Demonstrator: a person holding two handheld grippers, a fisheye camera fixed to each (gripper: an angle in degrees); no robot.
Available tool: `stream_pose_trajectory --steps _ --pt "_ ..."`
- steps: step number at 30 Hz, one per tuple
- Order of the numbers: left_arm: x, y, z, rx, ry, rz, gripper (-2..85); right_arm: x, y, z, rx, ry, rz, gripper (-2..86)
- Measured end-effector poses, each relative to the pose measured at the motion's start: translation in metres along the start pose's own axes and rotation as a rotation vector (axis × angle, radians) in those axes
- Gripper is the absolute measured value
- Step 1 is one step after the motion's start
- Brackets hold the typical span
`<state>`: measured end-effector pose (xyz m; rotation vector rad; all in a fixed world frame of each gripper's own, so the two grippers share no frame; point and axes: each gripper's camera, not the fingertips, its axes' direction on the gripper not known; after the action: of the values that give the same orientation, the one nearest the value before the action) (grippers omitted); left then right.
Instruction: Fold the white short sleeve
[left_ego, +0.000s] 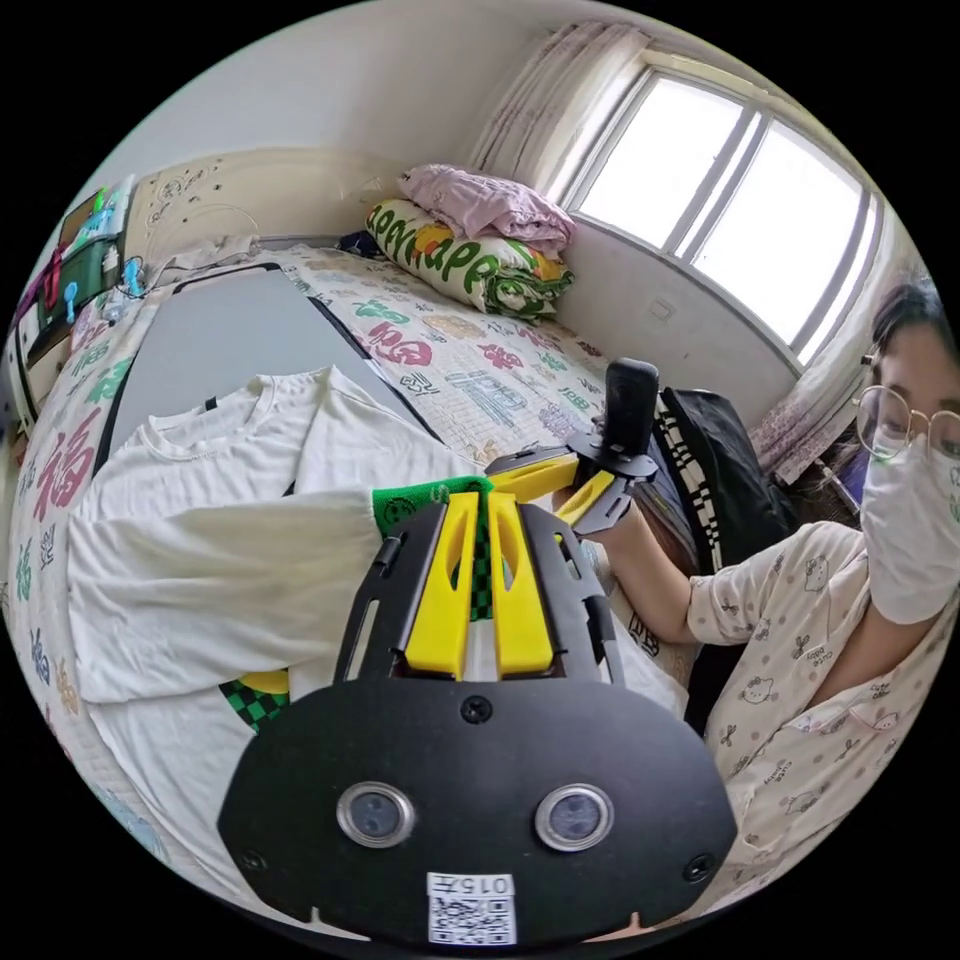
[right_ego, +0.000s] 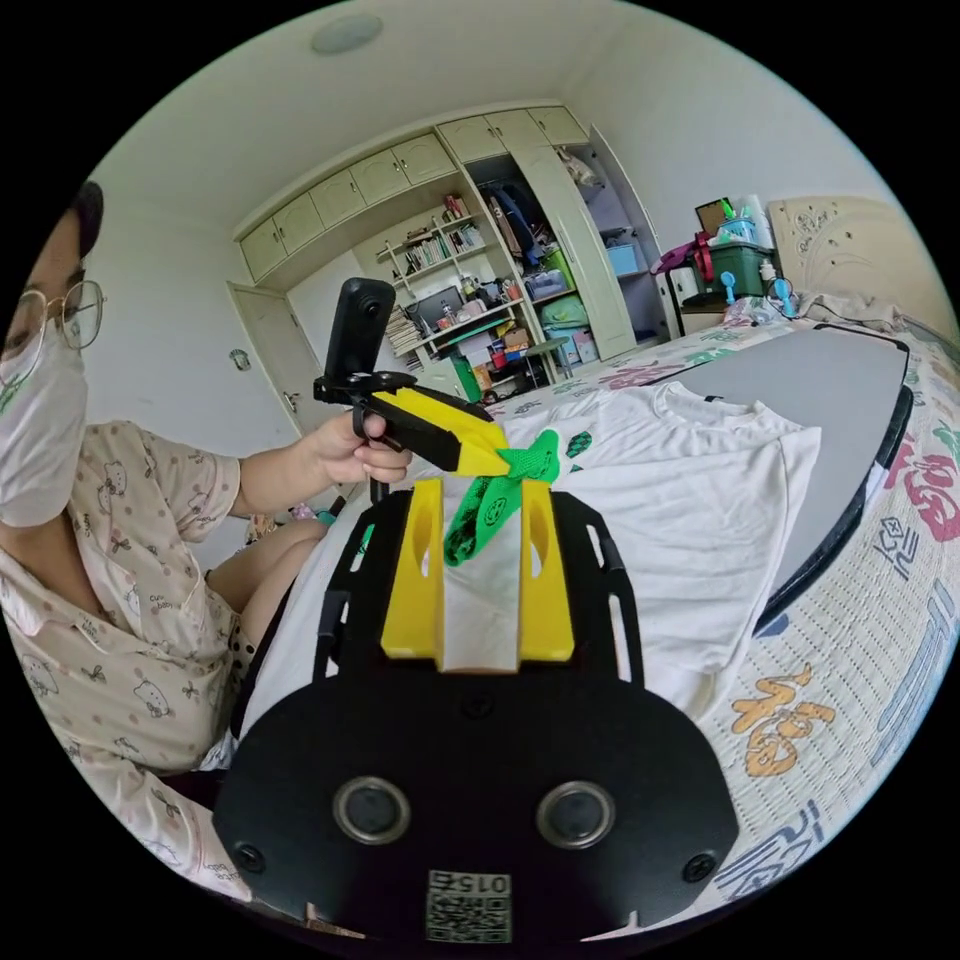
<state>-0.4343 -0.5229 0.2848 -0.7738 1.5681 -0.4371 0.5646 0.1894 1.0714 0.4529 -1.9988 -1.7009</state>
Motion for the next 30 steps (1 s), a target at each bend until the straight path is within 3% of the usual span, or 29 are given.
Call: stream_pose_trajectory --steps 8,14,17,21,30 --pt "0.029 -0.020 -0.030 -0.003 -0.077 0.031 0.4 -0.002 0.012 -0.013 0.010 0.123 0.006 1.9" --pt "0.000 0.017 -0.107 0.050 -0.613 -0.132 7.6 0.004 0.025 -0.047 0.073 0.098 -0.001 1.4" --pt "-0.031 0.045 -0.121 -0.053 -0.823 -0.217 8.6 0.017 0.033 -0.063 0.133 0.051 0.034 1.3" --pt "-0.049 0.066 -0.103 -0.242 -1.003 -0.170 8.1 0.024 0.040 -0.075 0.172 0.020 0.045 1.2" --pt "-0.044 0.042 -0.049 -0.348 -0.950 -0.069 5.6 0.013 0.045 -0.080 0.172 -0.050 -0.091 1.4"
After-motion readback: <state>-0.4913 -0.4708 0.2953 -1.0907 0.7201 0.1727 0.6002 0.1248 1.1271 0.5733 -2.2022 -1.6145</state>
